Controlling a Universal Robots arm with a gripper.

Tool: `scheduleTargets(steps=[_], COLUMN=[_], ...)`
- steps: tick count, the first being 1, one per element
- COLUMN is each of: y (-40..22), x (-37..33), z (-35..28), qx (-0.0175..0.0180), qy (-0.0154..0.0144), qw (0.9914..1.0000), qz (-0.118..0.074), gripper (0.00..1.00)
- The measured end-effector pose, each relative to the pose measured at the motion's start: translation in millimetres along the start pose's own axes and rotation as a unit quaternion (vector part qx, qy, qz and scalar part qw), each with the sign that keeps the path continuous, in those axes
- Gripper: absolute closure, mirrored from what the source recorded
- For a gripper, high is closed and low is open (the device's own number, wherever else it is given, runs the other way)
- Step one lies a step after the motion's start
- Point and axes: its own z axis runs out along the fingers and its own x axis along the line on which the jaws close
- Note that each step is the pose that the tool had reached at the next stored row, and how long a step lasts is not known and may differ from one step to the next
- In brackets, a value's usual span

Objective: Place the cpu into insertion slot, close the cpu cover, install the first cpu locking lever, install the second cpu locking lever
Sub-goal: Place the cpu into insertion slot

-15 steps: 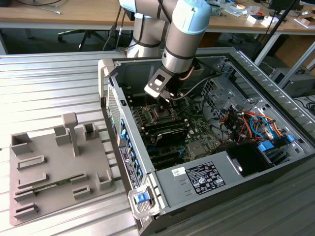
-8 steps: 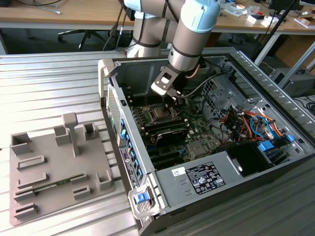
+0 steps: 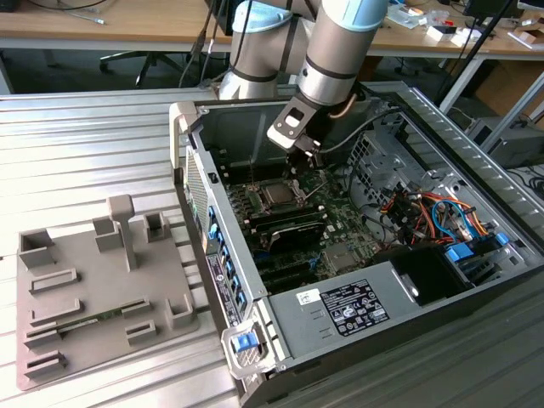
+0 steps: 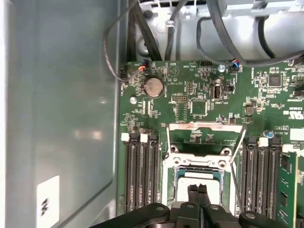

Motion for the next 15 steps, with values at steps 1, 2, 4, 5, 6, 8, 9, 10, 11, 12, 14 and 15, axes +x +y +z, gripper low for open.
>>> scheduleTargets(steps=[1, 2, 4, 5, 6, 8, 9, 10, 11, 12, 14, 15], y=[0.0, -0.1, -0.1, 0.0, -0.1, -0.1, -0.1, -0.1, -0.1, -0.1, -0.1, -0.1], x=[0.1, 0.1, 0.2, 0.2, 0.1, 0.1, 0.1, 0.1, 0.1, 0.1, 0.1, 0.1], z=[-2.9, -5.1, -9.3, -9.3, -9.4, -9.7, -9.7, -9.7, -9.7, -9.7, -9.8, -9.8], qx=[0.0, 0.0, -0.0001, -0.0001, -0.0001, 0.0, 0.0, 0.0, 0.0, 0.0, 0.0, 0.0], qy=[0.0, 0.0, 0.0004, 0.0004, 0.0003, 0.0003, 0.0002, 0.0003, 0.0003, 0.0003, 0.0003, 0.0002], qw=[1.0, 1.0, 1.0, 1.0, 1.0, 1.0, 1.0, 1.0, 1.0, 1.0, 1.0, 1.0], qz=[0.0, 0.0, 0.0, 0.0, 0.0, 0.0, 0.0, 0.0, 0.0, 0.0, 0.0, 0.0], gripper=[0.89, 0.89, 0.89, 0.89, 0.89, 0.89, 0.89, 0.89, 0.89, 0.89, 0.89, 0.89])
